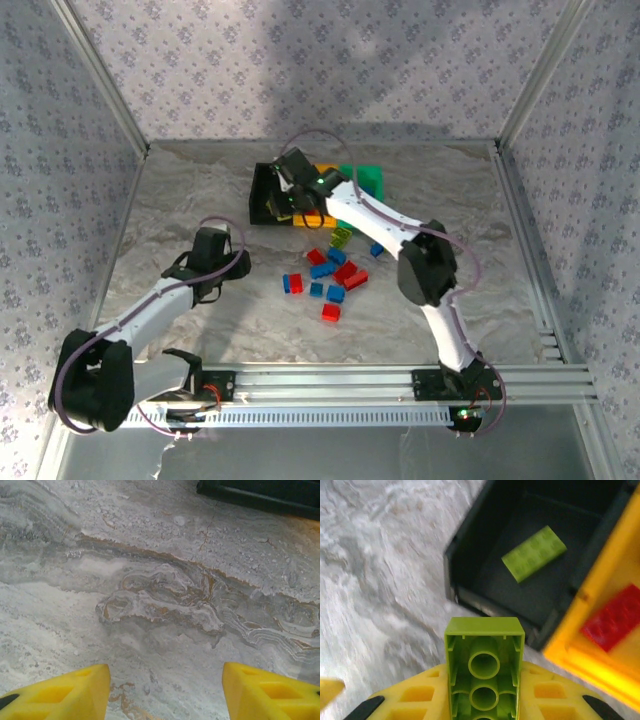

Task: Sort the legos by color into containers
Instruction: Place the lego in the container, then rotate the lego at the center of the table.

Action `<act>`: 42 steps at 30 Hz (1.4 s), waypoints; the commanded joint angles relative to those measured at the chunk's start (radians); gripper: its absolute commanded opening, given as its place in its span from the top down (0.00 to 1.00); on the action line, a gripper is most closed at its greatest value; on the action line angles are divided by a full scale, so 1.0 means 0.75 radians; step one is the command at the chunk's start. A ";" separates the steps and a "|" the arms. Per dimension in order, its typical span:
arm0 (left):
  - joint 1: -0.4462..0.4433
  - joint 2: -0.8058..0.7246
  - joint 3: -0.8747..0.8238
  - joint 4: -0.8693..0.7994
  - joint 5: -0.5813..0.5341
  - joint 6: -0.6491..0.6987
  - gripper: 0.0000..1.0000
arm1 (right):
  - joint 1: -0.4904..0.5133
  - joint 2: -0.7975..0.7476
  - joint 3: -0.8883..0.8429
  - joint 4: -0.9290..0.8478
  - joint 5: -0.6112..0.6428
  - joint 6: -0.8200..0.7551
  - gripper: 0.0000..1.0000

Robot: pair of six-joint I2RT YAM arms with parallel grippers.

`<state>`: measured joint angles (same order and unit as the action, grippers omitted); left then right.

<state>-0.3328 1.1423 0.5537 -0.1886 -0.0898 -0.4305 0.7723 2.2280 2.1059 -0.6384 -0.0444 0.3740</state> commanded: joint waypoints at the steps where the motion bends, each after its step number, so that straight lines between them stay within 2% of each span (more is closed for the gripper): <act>1: 0.011 0.007 0.004 0.071 0.034 0.032 0.39 | -0.016 0.194 0.282 -0.095 -0.056 0.004 0.75; 3: 0.010 0.007 -0.002 0.085 0.042 0.028 0.39 | -0.031 0.337 0.518 -0.160 -0.075 0.030 0.74; 6: 0.010 0.012 -0.006 0.098 0.055 0.026 0.39 | -0.042 0.449 0.690 -0.156 -0.069 0.065 0.73; 12: 0.010 -0.001 0.000 0.081 0.045 0.036 0.39 | -0.066 0.484 0.693 -0.091 -0.036 0.112 0.50; 15: 0.010 -0.021 -0.006 0.080 0.037 0.038 0.39 | -0.060 0.445 0.666 -0.101 -0.038 0.077 0.45; 18: 0.010 -0.028 -0.008 0.082 0.039 0.036 0.39 | -0.036 0.362 0.592 -0.109 -0.026 0.031 0.45; 23: 0.010 -0.030 -0.010 0.082 0.048 0.038 0.39 | 0.025 0.096 0.228 -0.046 0.024 -0.033 0.45; 28: 0.010 -0.046 -0.026 0.106 0.086 0.038 0.39 | 0.069 -0.280 -0.389 0.112 0.107 -0.029 0.44; 33: 0.008 -0.047 -0.042 0.151 0.149 0.040 0.38 | 0.057 -0.560 -0.870 0.166 0.140 0.038 0.43; 37: 0.006 -0.040 -0.049 0.183 0.200 0.046 0.38 | 0.019 -0.696 -1.099 0.162 0.184 0.064 0.42; 42: 0.002 -0.029 -0.052 0.198 0.216 0.048 0.38 | -0.072 -0.754 -1.206 0.207 0.136 0.078 0.46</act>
<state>-0.3321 1.1202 0.5156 -0.0750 0.0414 -0.4076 0.7441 1.7050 1.2171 -0.5186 0.0532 0.4118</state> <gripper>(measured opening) 0.615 0.548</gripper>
